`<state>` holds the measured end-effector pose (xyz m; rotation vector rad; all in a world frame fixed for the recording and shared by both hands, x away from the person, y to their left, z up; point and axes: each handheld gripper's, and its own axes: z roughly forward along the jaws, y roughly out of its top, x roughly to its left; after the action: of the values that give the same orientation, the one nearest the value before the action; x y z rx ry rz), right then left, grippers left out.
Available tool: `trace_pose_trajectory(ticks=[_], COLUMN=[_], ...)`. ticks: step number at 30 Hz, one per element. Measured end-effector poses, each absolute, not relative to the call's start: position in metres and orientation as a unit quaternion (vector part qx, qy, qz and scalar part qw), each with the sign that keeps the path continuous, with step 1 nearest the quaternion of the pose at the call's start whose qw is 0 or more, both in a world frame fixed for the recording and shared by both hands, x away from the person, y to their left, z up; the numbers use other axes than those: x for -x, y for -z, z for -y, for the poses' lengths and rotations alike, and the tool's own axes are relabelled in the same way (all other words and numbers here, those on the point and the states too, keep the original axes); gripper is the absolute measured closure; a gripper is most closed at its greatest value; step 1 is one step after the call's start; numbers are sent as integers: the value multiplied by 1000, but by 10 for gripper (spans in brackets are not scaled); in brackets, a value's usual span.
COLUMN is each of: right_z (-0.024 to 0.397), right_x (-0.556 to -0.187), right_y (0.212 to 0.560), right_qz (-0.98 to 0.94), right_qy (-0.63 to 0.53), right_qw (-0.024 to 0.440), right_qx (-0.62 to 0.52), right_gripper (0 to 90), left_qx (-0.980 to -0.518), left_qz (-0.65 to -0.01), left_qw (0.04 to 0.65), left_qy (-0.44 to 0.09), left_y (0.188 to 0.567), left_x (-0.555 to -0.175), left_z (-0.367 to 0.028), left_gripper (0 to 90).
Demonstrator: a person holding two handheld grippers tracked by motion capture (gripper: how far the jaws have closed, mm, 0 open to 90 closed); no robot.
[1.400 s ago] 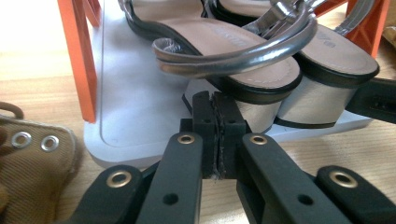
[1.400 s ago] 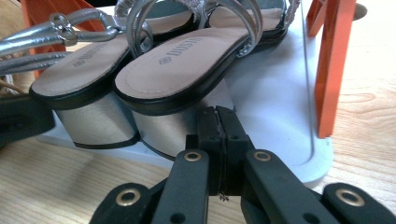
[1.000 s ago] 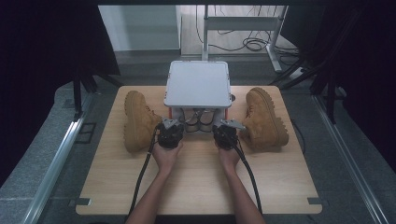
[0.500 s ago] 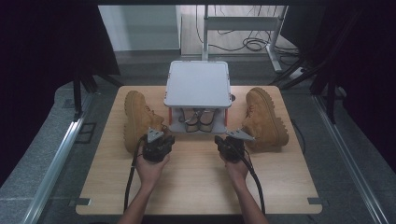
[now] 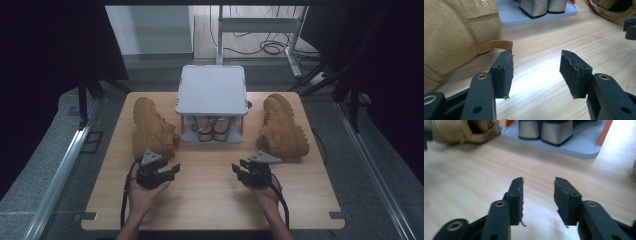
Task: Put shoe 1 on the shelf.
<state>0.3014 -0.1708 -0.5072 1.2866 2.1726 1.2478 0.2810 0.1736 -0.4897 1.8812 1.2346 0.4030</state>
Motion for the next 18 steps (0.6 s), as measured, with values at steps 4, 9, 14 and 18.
trace_pose_trajectory(ticks=[4,9,14,18], right_z=[180,188,193,198], right_x=[-287,-282,-280,-279], right_y=[509,511,512,511], right_qz=[-765,-762,-757,-750], right_qy=[-438,-449,-453,-456], right_qw=[159,143,141,141], right_qx=[-444,-445,-449,-458], right_gripper=[526,494,482,478], left_qx=[-760,-765,-772,-772], left_qz=[-480,-470,-460,-456], left_qw=[409,410,408,413], left_qy=[-159,-162,-162,-161], left_y=[492,492,491,488], left_x=[-275,-272,-273,-272], left_z=[-180,-181,-178,-176], left_gripper=[420,400,382,368])
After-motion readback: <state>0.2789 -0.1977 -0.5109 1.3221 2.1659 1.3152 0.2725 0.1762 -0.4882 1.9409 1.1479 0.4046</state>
